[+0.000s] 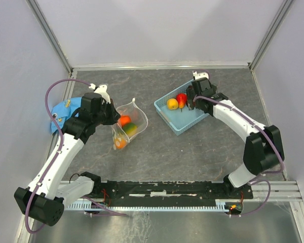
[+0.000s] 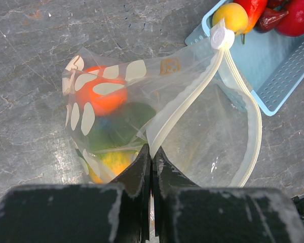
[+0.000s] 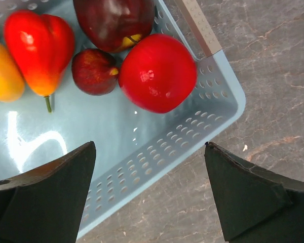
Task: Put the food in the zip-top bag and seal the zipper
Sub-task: Pick up the fake fruit from the bin.
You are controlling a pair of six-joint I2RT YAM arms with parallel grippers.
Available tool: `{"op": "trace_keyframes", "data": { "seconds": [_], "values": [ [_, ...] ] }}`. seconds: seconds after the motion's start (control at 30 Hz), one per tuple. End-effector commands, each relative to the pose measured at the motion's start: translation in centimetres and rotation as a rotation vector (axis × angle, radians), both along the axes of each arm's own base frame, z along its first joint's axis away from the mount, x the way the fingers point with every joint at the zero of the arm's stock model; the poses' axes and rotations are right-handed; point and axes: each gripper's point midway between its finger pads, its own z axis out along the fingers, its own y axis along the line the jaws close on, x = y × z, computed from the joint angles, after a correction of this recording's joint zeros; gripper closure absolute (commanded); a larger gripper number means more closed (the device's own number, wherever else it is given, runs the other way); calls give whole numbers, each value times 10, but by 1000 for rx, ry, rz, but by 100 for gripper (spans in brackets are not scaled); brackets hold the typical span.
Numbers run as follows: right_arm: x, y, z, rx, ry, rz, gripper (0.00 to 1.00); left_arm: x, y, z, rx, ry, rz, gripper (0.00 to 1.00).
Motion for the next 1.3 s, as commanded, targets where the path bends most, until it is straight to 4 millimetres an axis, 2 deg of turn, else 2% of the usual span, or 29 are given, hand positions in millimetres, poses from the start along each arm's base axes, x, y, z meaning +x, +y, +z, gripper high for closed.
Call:
{"op": "trace_keyframes", "data": {
  "seconds": [0.0,0.17,0.37,0.63,0.73,0.93,1.07,1.27],
  "values": [
    [35,0,6,76,-55,-20,5,7,-3,12,1,-66,-37,97],
    [57,-8,-15,106,-14,-28,8,7,-3,11,2,-63,-36,97],
    [75,-19,-40,128,26,-50,6,7,-3,9,3,-57,-38,97],
    [85,-24,-74,159,84,-33,6,9,-3,7,7,-52,-37,97],
    [84,-23,-80,160,107,-22,8,8,-4,7,5,-50,-39,97],
    [78,-23,-69,172,83,-20,18,9,-3,6,5,-48,-39,97],
    [70,-25,-52,184,56,-32,25,8,-4,7,4,-49,-40,97],
    [53,-20,-24,243,12,-24,27,8,-4,7,2,-50,-44,97]
  ]
}}
